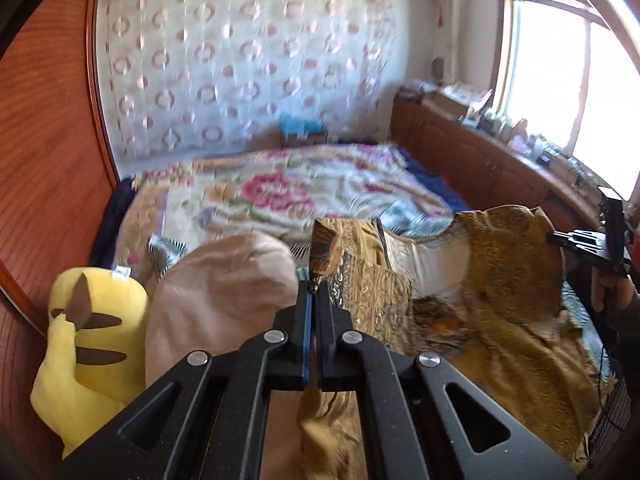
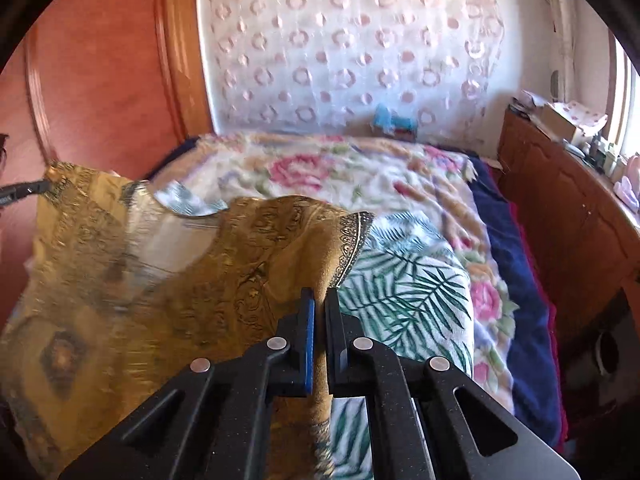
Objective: Fold small clothes
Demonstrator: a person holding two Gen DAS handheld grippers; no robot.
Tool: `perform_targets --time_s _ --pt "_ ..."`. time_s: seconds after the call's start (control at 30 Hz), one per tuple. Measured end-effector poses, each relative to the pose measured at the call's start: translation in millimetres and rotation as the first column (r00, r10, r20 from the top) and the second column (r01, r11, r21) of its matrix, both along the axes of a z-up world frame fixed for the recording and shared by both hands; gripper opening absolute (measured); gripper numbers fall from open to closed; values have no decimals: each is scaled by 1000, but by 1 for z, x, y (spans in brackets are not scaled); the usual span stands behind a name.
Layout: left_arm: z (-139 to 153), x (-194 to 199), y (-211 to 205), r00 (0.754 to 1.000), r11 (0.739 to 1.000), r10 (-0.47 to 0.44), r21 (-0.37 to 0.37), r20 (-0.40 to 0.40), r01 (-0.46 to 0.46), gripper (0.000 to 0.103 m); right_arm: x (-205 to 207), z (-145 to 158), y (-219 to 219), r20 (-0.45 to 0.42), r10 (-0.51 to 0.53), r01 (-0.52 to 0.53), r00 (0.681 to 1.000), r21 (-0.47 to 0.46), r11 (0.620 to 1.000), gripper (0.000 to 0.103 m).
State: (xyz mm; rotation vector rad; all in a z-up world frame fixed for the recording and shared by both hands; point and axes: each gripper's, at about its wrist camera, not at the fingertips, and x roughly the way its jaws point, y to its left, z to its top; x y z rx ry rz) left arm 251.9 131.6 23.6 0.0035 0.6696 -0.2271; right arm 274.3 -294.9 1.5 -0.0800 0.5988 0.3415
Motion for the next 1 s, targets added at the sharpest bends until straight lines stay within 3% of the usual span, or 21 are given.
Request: perform_targets --time_s 0.3,0.43,0.63,0.8,1.0 --pt "27 -117 7 995 999 3 -34 101 0 2 -126 27 -10 100 53 -57 994 35 998 4" --pt "23 -180 15 992 998 29 -56 124 -22 2 -188 21 -18 112 83 -90 990 58 994 4" --pt "-17 -252 27 992 990 70 -132 108 -55 2 -261 -12 -34 36 141 -143 989 35 989 4" --pt "-52 -275 32 993 980 107 -173 56 -96 2 -294 -44 -50 -33 129 -126 991 68 990 4" --pt "-70 -298 26 987 979 148 -154 67 -136 2 -318 -68 -68 -126 131 -121 983 88 989 4"
